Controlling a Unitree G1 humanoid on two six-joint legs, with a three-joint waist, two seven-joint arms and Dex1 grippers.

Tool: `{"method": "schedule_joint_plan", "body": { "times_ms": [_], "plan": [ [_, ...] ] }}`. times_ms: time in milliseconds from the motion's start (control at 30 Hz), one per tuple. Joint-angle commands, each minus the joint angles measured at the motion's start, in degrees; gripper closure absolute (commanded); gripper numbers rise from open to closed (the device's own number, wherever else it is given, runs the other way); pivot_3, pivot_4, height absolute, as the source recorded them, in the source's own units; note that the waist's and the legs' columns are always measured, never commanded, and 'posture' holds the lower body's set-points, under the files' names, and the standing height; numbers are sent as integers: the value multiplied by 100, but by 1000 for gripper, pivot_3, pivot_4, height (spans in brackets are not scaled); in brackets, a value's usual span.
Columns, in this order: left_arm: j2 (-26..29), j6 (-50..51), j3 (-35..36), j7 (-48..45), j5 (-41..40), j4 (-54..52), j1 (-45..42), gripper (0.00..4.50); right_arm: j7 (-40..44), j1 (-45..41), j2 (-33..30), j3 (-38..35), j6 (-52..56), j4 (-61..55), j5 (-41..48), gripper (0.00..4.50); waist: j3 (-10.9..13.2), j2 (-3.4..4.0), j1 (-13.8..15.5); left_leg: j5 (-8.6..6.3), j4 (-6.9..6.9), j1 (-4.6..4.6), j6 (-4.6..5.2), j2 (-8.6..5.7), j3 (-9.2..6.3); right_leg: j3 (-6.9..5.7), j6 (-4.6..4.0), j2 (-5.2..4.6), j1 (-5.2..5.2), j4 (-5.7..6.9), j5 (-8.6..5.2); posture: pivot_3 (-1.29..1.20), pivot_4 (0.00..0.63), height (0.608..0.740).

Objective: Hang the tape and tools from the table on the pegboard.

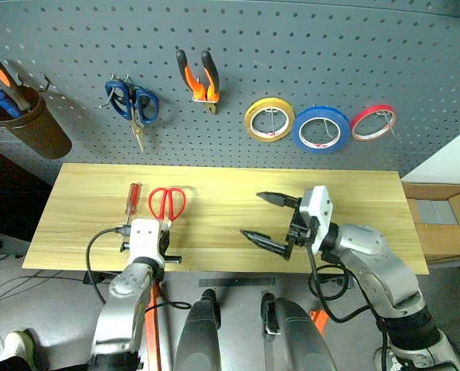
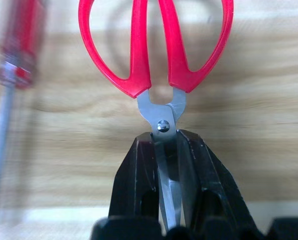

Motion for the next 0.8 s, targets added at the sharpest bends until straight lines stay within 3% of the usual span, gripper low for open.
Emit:
{"method": "schedule_joint_plan", "body": {
  "times_ms": [33, 267, 500, 800],
  "plan": [
    [-191, -843, 254, -136, -309, -896, 679, 4260, -455, 198, 140, -326, 462, -691, 540, 0, -4, -1, 2, -1, 0, -1, -1, -1, 1, 1, 0, -1, 0, -2, 0, 106, 281, 740],
    [-549, -1948, 407, 233, -93, -1310, 1208, 4260, -1557, 292, 904, -714, 855, -1448, 1492, 0, -103, -33, 16, -2, 10, -16, 2, -3, -6, -8, 6, -1, -4, -21, 4, 130, 246, 740],
    [-431, -2420, 487, 463, 135, -1067, 432, 4260, -1784, -334, 1277, -701, 427, -1053, 1383, 0, -310, -69, 31, -3, 14, -23, 7, -17, -3, -9, 23, 12, 3, -41, 16, 136, 202, 740],
    [-201, -2990, 541, 333, -5, 162, -599, 4260, -1665, -736, 1280, -626, -44, -463, 1028, 0, -555, -78, 39, -3, 28, -3, 8, -21, -5, -9, 16, 34, 27, -34, 23, 110, 159, 740]
  ]
}}
